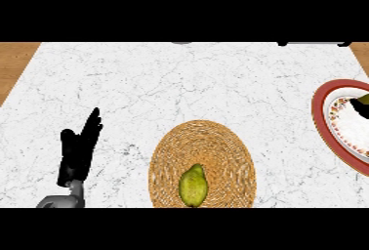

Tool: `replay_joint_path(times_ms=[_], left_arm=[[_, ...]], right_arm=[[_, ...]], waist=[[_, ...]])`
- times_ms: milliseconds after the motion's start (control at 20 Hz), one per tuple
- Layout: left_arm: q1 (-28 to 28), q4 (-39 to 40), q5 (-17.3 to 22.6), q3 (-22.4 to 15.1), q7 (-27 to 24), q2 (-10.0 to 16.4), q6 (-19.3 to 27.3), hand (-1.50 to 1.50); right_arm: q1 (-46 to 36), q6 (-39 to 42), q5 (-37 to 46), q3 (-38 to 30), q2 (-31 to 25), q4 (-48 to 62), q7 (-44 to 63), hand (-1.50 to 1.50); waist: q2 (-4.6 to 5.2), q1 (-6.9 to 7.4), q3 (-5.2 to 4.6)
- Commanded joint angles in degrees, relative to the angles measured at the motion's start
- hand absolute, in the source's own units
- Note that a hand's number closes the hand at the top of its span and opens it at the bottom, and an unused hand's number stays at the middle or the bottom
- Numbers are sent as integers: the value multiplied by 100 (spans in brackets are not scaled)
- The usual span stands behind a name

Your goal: Pick the lemon from the placemat and place it in the plate

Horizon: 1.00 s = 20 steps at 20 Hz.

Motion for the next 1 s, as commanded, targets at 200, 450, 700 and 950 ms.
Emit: replay_joint_path(times_ms=[200, 450, 700, 950], left_arm=[[-176, 161, 27, 40, -22, -41, -55, 0], [-279, -69, 2, 64, 340, -16, -26, 0], [-189, 118, 14, 140, 72, 63, -106, 0], [10, -72, -15, 144, 79, 73, -48, 0]], right_arm=[[-338, 960, -123, 54, -484, 1823, -698, 150], [-743, 1253, -107, 129, -671, 2632, -1200, -150], [-583, 1334, -866, -469, -810, 2613, -2683, -150], [-998, 1677, -2158, -1630, -676, 2681, -2837, -150]], waist=[[27, 41, 5], [7, 30, 5], [-6, -38, 9], [-36, -83, 12]])
